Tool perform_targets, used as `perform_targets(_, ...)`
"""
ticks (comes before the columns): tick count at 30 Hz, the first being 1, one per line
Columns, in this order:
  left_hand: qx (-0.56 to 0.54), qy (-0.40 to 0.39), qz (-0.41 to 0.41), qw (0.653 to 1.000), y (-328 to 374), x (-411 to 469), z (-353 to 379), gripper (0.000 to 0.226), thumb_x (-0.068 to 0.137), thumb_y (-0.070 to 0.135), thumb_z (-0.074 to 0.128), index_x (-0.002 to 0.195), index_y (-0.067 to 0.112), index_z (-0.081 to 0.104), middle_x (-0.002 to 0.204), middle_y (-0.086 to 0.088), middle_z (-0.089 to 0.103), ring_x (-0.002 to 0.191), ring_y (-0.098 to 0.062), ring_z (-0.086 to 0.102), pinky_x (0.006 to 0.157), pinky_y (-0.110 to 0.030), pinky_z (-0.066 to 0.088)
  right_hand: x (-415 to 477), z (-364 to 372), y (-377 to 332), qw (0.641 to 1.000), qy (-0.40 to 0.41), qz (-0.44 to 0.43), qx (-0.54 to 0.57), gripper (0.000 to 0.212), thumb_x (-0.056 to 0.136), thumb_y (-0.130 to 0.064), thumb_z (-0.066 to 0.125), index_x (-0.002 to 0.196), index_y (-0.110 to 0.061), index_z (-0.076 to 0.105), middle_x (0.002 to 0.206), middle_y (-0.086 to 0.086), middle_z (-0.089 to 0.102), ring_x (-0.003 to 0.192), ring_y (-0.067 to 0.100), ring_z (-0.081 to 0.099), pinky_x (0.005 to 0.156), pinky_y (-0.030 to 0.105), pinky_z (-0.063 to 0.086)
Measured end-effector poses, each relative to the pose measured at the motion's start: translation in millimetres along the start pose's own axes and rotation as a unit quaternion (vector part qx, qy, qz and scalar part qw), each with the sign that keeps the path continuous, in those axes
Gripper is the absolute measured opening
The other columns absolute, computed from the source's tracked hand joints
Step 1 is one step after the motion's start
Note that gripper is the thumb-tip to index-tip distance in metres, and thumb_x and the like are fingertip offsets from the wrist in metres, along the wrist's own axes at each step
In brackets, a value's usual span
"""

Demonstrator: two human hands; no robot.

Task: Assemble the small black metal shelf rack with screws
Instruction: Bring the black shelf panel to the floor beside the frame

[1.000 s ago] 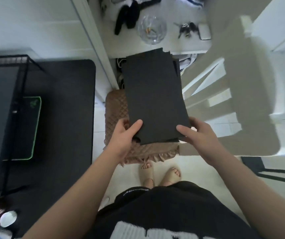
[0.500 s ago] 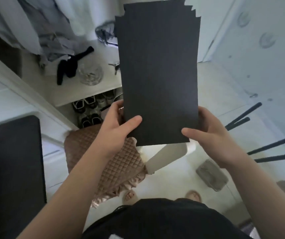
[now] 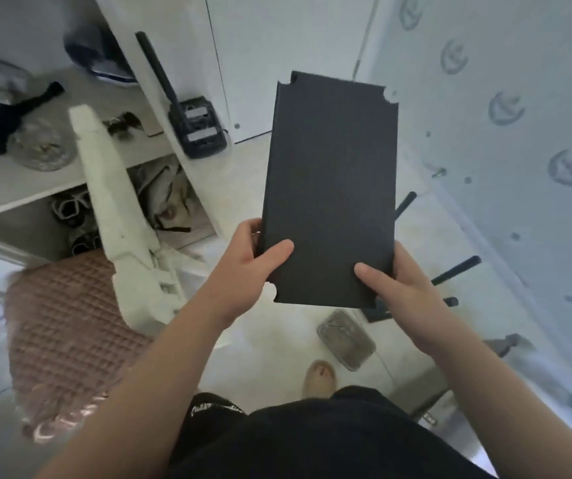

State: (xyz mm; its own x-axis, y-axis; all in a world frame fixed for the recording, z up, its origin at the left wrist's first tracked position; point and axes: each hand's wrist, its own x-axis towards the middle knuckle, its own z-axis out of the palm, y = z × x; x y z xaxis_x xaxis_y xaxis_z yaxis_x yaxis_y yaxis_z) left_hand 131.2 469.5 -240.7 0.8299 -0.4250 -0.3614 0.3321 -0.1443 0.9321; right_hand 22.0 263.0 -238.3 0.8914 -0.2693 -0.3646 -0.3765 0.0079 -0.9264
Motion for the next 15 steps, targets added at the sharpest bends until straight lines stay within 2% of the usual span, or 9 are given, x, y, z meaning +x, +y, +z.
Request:
perform_targets(3, -0.005, 0.01, -0.06, 0.998, -25.7, 14.8, 39.1, 0.029, 0.101, 0.027, 0.058, 0.127, 0.022, 0.049, 0.12, 0.005, 0.065, 0.097, -0.006, 0.07, 0.082, -0.032, 0.061, 10.0, -33.1, 25.1, 0.999, -0.004, 0.049, -0.01, 0.034, 0.1, -0.023, 0.06, 0.13, -0.034, 0.05, 0.115, -0.023, 0.069, 0.105, -0.003, 0.065, 0.076, 0.012, 0.054)
perform_targets(6, -0.027, 0.028, -0.124, 0.992, -60.8, 24.6, 61.1, 0.033, 0.101, 0.032, 0.057, 0.13, 0.019, 0.049, 0.118, 0.006, 0.066, 0.092, -0.003, 0.071, 0.072, -0.024, 0.058, 25.3, -50.1, 53.0, 0.996, -0.012, 0.086, -0.035, 0.044, 0.101, -0.031, 0.059, 0.143, -0.027, 0.046, 0.128, -0.013, 0.065, 0.111, 0.002, 0.064, 0.091, 0.026, 0.056)
perform_targets(7, -0.037, 0.035, -0.149, 0.988, -74.6, 28.3, 66.1, 0.035, 0.101, 0.034, 0.056, 0.131, 0.017, 0.049, 0.12, 0.005, 0.066, 0.094, -0.004, 0.071, 0.074, -0.024, 0.058, 32.4, -53.1, 63.4, 0.994, -0.015, 0.098, -0.045, 0.047, 0.101, -0.032, 0.059, 0.145, -0.025, 0.044, 0.129, -0.012, 0.063, 0.113, 0.005, 0.063, 0.097, 0.029, 0.054)
perform_targets(10, -0.061, 0.051, -0.239, 0.968, -122.3, 44.8, 76.9, 0.042, 0.102, 0.038, 0.054, 0.135, 0.012, 0.048, 0.126, -0.001, 0.065, 0.107, -0.016, 0.067, 0.091, -0.04, 0.058, 58.6, -53.6, 99.4, 0.987, -0.014, 0.153, -0.053, 0.05, 0.102, -0.03, 0.058, 0.149, -0.021, 0.041, 0.133, -0.007, 0.061, 0.119, 0.012, 0.06, 0.105, 0.035, 0.049)
perform_targets(11, -0.066, 0.057, -0.264, 0.961, -141.0, 52.7, 79.3, 0.043, 0.102, 0.04, 0.053, 0.135, 0.012, 0.047, 0.126, -0.002, 0.065, 0.109, -0.02, 0.066, 0.094, -0.044, 0.057, 68.9, -51.8, 115.6, 0.984, -0.015, 0.171, -0.052, 0.049, 0.103, -0.028, 0.058, 0.148, -0.019, 0.042, 0.133, -0.005, 0.061, 0.118, 0.012, 0.061, 0.104, 0.032, 0.05)
perform_targets(13, -0.065, 0.068, -0.309, 0.946, -182.4, 72.2, 82.1, 0.043, 0.102, 0.042, 0.052, 0.132, 0.012, 0.049, 0.125, -0.003, 0.065, 0.111, -0.025, 0.065, 0.097, -0.051, 0.054, 91.3, -45.6, 153.7, 0.977, -0.021, 0.209, -0.045, 0.038, 0.103, -0.021, 0.057, 0.14, -0.016, 0.048, 0.126, -0.003, 0.064, 0.104, 0.004, 0.066, 0.086, 0.017, 0.055)
perform_targets(14, -0.061, 0.069, -0.332, 0.939, -205.5, 83.3, 83.1, 0.043, 0.102, 0.043, 0.051, 0.131, 0.011, 0.051, 0.124, -0.004, 0.066, 0.111, -0.026, 0.065, 0.096, -0.051, 0.055, 103.3, -42.3, 175.8, 0.972, -0.024, 0.231, -0.043, 0.032, 0.104, -0.018, 0.056, 0.135, -0.015, 0.049, 0.122, -0.002, 0.065, 0.097, 0.001, 0.067, 0.077, 0.013, 0.055)
perform_targets(15, -0.061, 0.069, -0.353, 0.931, -229.8, 95.5, 84.4, 0.042, 0.102, 0.043, 0.05, 0.129, 0.01, 0.054, 0.123, -0.004, 0.067, 0.108, -0.024, 0.066, 0.091, -0.047, 0.057, 116.3, -39.1, 199.7, 0.967, -0.024, 0.251, -0.046, 0.028, 0.104, -0.018, 0.056, 0.131, -0.015, 0.05, 0.12, -0.001, 0.065, 0.097, 0.004, 0.067, 0.077, 0.015, 0.055)
